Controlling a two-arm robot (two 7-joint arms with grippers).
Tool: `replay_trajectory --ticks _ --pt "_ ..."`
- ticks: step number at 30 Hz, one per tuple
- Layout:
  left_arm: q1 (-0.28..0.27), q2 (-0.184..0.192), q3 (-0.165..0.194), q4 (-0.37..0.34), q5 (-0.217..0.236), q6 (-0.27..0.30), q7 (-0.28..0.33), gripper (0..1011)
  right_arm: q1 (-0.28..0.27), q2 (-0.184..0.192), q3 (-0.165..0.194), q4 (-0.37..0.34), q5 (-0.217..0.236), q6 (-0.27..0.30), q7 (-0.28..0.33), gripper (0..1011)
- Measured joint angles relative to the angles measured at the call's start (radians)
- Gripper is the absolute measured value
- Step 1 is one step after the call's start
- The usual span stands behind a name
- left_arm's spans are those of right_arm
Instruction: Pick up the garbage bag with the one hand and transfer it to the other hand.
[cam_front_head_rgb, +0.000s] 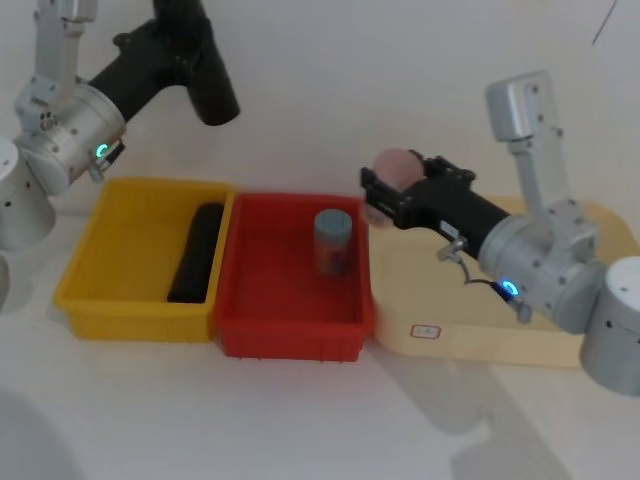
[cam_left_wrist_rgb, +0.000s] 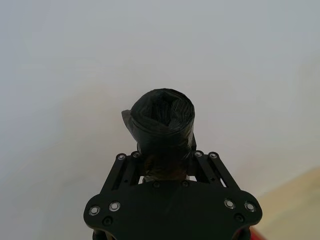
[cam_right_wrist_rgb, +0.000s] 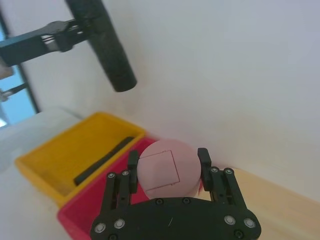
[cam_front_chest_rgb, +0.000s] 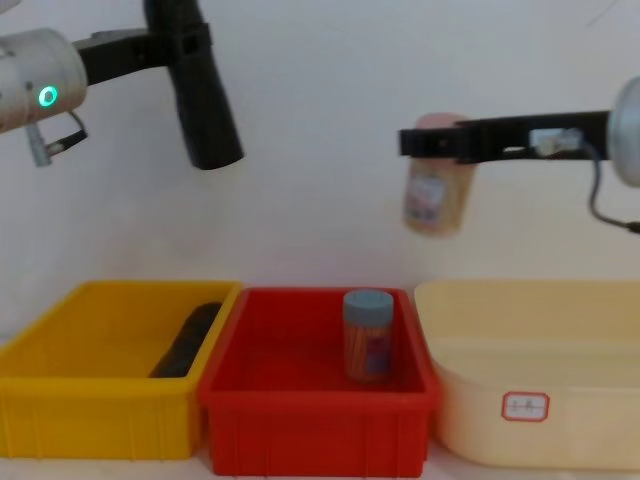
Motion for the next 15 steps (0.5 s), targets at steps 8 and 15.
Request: replay_trajectory --ticks 8,15 --pt "-0.014 -0.013 0.036 -0.016 -0.029 0.036 -0.073 392 -0.067 0.014 0.072 -0.062 -0.007 0.004 -0.070 681" --pt "-0.034 -0.029 0.082 0.003 -0.041 0.055 -0.142 392 -0.119 0.017 0.135 -0.080 -0.009 0.005 -0.123 681"
